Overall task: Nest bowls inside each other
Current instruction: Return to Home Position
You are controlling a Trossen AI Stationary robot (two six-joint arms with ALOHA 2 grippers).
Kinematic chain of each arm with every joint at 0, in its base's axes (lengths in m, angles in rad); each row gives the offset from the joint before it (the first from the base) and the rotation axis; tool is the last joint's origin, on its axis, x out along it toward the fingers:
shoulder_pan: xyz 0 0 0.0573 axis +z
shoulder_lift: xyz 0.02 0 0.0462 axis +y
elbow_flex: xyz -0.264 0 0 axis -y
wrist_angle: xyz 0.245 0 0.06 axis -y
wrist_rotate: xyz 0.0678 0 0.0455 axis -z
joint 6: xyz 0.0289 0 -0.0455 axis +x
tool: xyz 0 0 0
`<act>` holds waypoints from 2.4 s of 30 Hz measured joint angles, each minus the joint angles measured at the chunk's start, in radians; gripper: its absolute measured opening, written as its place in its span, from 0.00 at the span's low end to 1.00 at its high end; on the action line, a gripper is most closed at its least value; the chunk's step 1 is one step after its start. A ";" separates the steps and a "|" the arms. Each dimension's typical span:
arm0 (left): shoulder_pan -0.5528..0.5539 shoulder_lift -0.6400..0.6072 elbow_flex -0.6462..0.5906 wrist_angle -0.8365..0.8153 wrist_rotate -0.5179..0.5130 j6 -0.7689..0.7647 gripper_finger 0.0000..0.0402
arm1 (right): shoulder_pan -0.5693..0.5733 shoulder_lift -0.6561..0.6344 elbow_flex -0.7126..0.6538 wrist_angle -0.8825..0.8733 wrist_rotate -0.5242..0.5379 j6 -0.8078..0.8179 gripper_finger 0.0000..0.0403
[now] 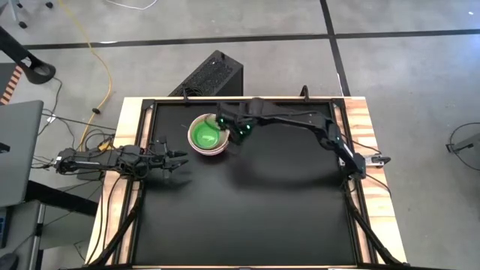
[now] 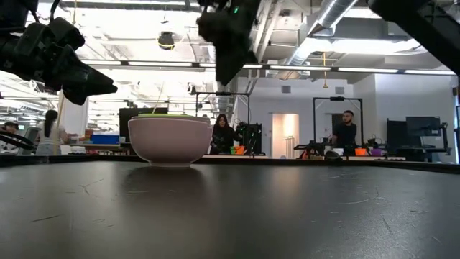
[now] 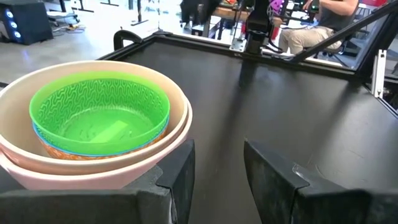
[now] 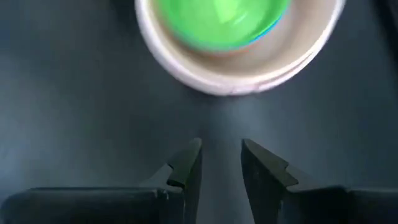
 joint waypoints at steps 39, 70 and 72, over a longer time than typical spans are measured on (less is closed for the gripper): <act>0.000 0.000 0.001 -0.010 0.027 -0.050 0.32 | 0.518 -1.122 -1.344 0.987 0.279 -0.050 0.29; 0.000 0.000 0.001 -0.010 0.024 -0.049 0.32 | 0.455 -1.698 -2.342 1.631 0.273 0.012 0.29; 0.000 0.000 0.001 -0.010 0.024 -0.049 0.32 | 0.453 -1.697 -2.342 1.591 0.272 0.012 0.29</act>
